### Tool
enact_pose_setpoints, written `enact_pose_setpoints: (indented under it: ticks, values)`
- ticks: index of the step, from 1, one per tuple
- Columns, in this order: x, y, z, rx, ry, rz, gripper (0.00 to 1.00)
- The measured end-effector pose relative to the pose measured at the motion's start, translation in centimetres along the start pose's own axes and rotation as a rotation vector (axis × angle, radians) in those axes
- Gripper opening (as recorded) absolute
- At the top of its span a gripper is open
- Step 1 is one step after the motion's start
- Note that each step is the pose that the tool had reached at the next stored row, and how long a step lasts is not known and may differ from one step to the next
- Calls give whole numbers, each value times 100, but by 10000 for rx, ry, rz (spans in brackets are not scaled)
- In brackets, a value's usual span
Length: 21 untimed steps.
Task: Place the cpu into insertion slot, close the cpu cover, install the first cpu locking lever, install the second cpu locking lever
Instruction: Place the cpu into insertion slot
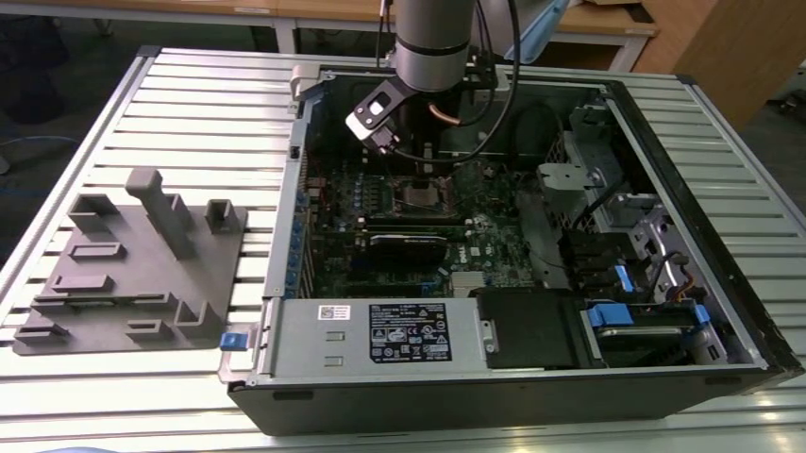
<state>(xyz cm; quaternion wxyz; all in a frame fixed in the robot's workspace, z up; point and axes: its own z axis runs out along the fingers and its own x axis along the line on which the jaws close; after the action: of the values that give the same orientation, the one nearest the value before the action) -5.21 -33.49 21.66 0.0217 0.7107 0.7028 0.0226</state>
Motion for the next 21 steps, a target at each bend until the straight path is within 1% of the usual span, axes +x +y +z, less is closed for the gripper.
enact_pose_setpoints:
  ticks: [4,10,19,21]
  values:
    - [1,1,-5,-4,7,0,11]
    - [6,1,-11,-1,1,1,11]
    - [18,0,-7,-3,7,0,11]
    - [18,1,-17,-3,8,0,11]
